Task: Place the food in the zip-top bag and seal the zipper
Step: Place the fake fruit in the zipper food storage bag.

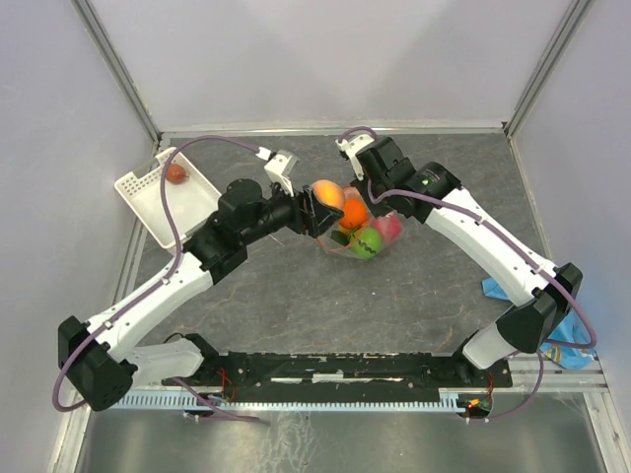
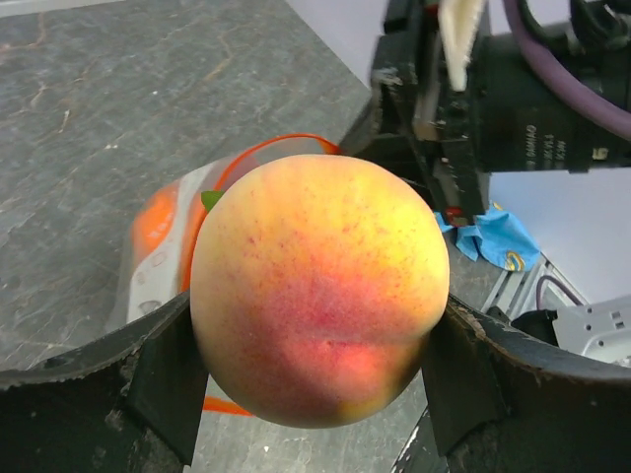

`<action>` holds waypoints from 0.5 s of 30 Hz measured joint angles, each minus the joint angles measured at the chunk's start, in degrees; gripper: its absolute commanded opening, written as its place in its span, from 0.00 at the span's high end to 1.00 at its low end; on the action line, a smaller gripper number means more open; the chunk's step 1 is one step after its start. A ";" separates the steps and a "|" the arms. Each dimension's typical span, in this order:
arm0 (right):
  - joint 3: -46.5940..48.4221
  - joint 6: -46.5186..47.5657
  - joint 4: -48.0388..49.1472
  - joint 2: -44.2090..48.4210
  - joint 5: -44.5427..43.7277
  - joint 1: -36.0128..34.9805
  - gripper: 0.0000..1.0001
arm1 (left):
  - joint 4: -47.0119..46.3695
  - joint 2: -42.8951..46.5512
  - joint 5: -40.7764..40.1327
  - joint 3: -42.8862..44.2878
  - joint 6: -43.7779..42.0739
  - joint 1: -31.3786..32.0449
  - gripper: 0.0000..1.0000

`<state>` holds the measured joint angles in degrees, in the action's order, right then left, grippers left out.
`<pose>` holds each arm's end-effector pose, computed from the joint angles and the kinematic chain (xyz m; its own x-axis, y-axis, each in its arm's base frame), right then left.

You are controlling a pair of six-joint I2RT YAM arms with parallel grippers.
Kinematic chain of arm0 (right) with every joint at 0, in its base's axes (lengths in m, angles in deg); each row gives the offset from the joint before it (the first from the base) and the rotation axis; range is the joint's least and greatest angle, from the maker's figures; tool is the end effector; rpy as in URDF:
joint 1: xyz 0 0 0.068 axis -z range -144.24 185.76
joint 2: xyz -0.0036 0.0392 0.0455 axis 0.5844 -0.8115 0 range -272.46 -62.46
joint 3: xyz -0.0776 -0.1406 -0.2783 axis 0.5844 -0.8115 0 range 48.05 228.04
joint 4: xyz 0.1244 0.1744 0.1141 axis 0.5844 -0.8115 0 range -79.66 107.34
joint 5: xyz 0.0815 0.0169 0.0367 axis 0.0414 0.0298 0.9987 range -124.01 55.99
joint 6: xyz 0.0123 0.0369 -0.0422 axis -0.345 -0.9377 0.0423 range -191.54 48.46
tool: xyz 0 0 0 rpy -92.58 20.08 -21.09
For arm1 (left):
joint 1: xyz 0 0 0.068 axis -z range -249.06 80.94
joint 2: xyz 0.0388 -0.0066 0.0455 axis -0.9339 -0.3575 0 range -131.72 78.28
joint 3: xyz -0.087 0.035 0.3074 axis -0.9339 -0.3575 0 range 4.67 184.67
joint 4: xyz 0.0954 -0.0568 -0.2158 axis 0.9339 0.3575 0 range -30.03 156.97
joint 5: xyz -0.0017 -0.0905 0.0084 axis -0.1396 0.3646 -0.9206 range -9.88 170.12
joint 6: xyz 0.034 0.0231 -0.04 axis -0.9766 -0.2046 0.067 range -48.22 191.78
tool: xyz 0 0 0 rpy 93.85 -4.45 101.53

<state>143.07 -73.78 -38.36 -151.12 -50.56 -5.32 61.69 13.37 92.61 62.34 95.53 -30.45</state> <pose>0.2360 0.1906 0.4261 -0.5906 -0.4650 -0.6595 -0.4671 0.8634 -0.1905 0.1741 -0.1502 0.4113 -0.4239 -0.1647 -0.8906 0.6614 0.6155 -0.4286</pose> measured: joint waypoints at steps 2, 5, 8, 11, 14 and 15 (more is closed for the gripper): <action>-0.02 0.00 0.00 0.11 0.04 0.00 0.98 | -0.85 -0.68 -0.17 0.00 -1.01 1.84 0.55; -0.02 -0.02 0.02 0.13 0.04 0.00 0.98 | -1.84 -2.67 -0.50 0.02 -2.12 3.67 0.56; -0.13 0.00 0.07 0.15 0.07 0.00 0.98 | -1.99 -5.27 -1.16 0.02 -2.47 4.57 0.56; -0.26 0.00 0.17 0.26 0.07 0.00 0.98 | -2.34 -7.69 -1.90 0.02 -2.45 4.63 0.55; -0.31 0.00 0.55 0.52 0.07 0.00 0.98 | -2.58 -9.42 -2.21 0.02 -2.45 4.63 0.53; -0.37 0.00 0.68 0.63 0.07 0.00 0.98 | -2.56 -10.21 -2.47 0.07 -2.45 4.63 0.52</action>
<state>142.70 -73.78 -37.69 -150.49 -50.50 -5.32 59.13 3.17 90.14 62.41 93.08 -25.81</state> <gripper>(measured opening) 0.024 0.804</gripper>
